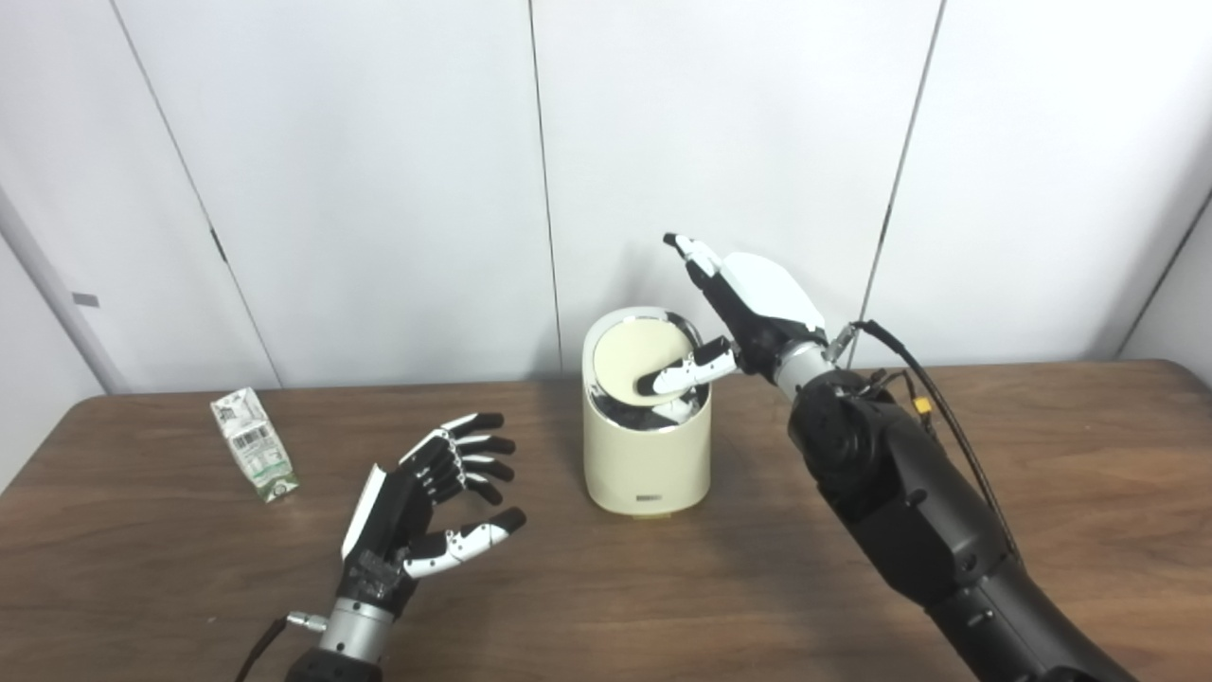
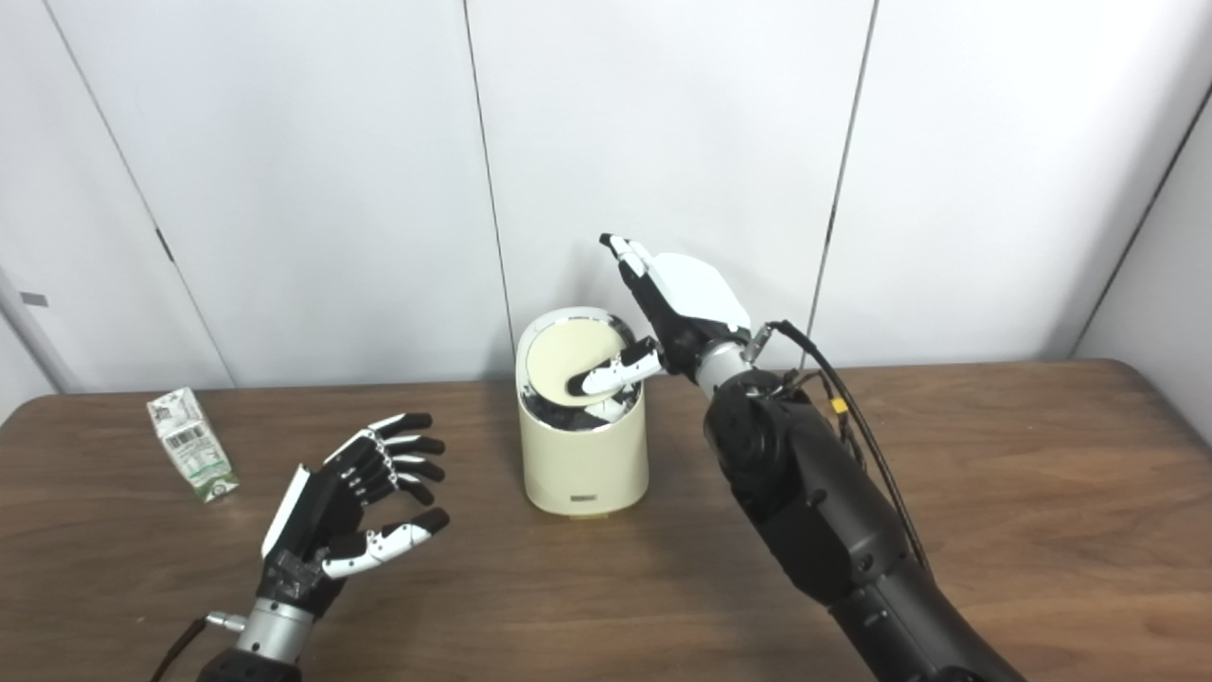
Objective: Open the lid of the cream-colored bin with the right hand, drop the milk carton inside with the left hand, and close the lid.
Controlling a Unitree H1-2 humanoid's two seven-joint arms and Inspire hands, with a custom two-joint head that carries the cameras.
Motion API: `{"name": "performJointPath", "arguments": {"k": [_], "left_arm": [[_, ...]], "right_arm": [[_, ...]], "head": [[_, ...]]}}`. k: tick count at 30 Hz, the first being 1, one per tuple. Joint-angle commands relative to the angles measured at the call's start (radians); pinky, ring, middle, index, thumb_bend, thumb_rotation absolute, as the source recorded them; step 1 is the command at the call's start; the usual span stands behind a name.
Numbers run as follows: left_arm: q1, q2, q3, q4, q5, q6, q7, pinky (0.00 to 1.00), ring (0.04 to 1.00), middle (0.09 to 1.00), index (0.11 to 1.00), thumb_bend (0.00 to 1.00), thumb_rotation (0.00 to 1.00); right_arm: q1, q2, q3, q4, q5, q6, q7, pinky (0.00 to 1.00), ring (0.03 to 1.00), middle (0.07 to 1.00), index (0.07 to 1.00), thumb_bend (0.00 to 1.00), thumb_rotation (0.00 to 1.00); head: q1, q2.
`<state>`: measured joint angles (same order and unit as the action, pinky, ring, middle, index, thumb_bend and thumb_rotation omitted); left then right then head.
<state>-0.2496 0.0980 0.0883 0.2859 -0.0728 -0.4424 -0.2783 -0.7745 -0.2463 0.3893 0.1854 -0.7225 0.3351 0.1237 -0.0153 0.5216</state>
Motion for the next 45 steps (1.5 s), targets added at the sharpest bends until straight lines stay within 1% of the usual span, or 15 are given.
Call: {"name": "performJointPath", "arguments": {"k": [1, 4, 7, 10, 14, 15, 17, 19, 21, 23, 25, 28, 31, 37, 45], "left_arm": [[0.045, -0.028, -0.015, 0.024, -0.008, -0.027, 0.008, 0.49, 0.611, 0.697, 0.797, 0.65, 0.02], [0.047, -0.027, -0.018, 0.021, -0.011, -0.027, 0.010, 0.50, 0.610, 0.697, 0.796, 0.66, 0.03], [0.048, -0.026, -0.018, 0.021, -0.009, -0.027, 0.011, 0.50, 0.613, 0.698, 0.797, 0.65, 0.01], [0.048, -0.024, -0.017, 0.022, -0.009, -0.027, 0.011, 0.49, 0.610, 0.697, 0.796, 0.66, 0.02], [0.048, -0.023, -0.017, 0.022, -0.017, -0.027, 0.004, 0.50, 0.613, 0.699, 0.796, 0.66, 0.03], [0.049, -0.023, -0.017, 0.021, -0.014, -0.027, 0.006, 0.50, 0.614, 0.700, 0.796, 0.66, 0.03], [0.050, -0.023, -0.018, 0.019, -0.003, -0.027, 0.014, 0.50, 0.614, 0.699, 0.796, 0.66, 0.03], [0.050, -0.022, -0.018, 0.019, -0.001, -0.027, 0.016, 0.49, 0.611, 0.698, 0.796, 0.66, 0.02], [0.050, -0.021, -0.019, 0.019, -0.002, -0.027, 0.015, 0.49, 0.610, 0.698, 0.797, 0.65, 0.01], [0.051, -0.022, -0.020, 0.017, -0.001, -0.027, 0.017, 0.49, 0.608, 0.695, 0.795, 0.65, 0.02], [0.051, -0.020, -0.021, 0.017, -0.003, -0.027, 0.015, 0.49, 0.607, 0.694, 0.794, 0.65, 0.02], [0.051, -0.019, -0.023, 0.020, -0.014, -0.027, 0.006, 0.49, 0.607, 0.694, 0.796, 0.66, 0.03], [0.050, -0.019, -0.022, 0.023, -0.028, -0.027, -0.006, 0.49, 0.613, 0.699, 0.799, 0.65, 0.01], [0.051, -0.020, -0.020, 0.014, -0.010, -0.027, 0.005, 0.48, 0.605, 0.694, 0.791, 0.65, 0.01], [0.054, -0.023, -0.022, 0.010, -0.011, -0.027, 0.008, 0.48, 0.607, 0.692, 0.789, 0.65, 0.01]], "right_arm": [[-0.013, -0.003, 0.008, -0.008, -0.028, -0.018, -0.004, 0.83, 0.927, 0.978, 0.973, 0.94, 0.32], [-0.007, -0.002, 0.003, -0.024, -0.024, -0.022, -0.010, 0.81, 0.923, 0.976, 0.975, 0.94, 0.34], [0.006, 0.003, -0.023, -0.053, -0.005, -0.025, -0.026, 0.80, 0.919, 0.966, 0.974, 0.92, 0.37], [0.028, 0.007, -0.061, -0.092, 0.017, -0.028, -0.043, 0.76, 0.892, 0.946, 0.956, 0.91, 0.38], [0.068, 0.018, -0.134, -0.163, 0.082, -0.019, -0.037, 0.74, 0.885, 0.944, 0.954, 0.86, 0.38], [0.086, 0.019, -0.156, -0.185, 0.102, -0.027, -0.041, 0.73, 0.878, 0.940, 0.952, 0.83, 0.37], [0.127, 0.023, -0.202, -0.228, 0.151, -0.045, -0.047, 0.72, 0.866, 0.938, 0.955, 0.76, 0.43], [0.173, 0.033, -0.256, -0.252, 0.231, -0.086, -0.055, 0.72, 0.877, 0.943, 0.949, 0.72, 0.42], [0.206, 0.033, -0.286, -0.262, 0.278, -0.127, -0.061, 0.75, 0.894, 0.954, 0.956, 0.70, 0.42], [0.261, 0.029, -0.312, -0.288, 0.315, -0.157, -0.067, 0.79, 0.915, 0.946, 0.954, 0.72, 0.42], [0.300, 0.026, -0.326, -0.304, 0.342, -0.182, -0.068, 0.82, 0.932, 0.937, 0.949, 0.75, 0.41], [0.372, 0.008, -0.330, -0.325, 0.356, -0.228, -0.067, 0.77, 0.902, 0.982, 0.945, 0.78, 0.45], [0.432, -0.005, -0.332, -0.339, 0.370, -0.256, -0.058, 0.77, 0.890, 0.953, 0.958, 0.81, 0.48], [0.520, -0.010, -0.354, -0.323, 0.442, -0.354, -0.062, 0.77, 0.899, 0.950, 0.961, 0.85, 0.44], [0.575, 0.005, -0.369, -0.276, 0.535, -0.467, -0.056, 0.80, 0.903, 0.951, 0.954, 0.84, 0.35]], "head": [[-0.001, 0.001], [-0.002, 0.002], [0.000, 0.001], [-0.003, 0.000], [-0.004, 0.001], [-0.004, 0.001], [-0.005, 0.002], [-0.007, 0.002], [-0.008, 0.002], [-0.010, 0.003], [-0.013, 0.004], [-0.014, 0.004], [-0.014, 0.004], [-0.014, 0.005], [-0.010, 0.006]]}}
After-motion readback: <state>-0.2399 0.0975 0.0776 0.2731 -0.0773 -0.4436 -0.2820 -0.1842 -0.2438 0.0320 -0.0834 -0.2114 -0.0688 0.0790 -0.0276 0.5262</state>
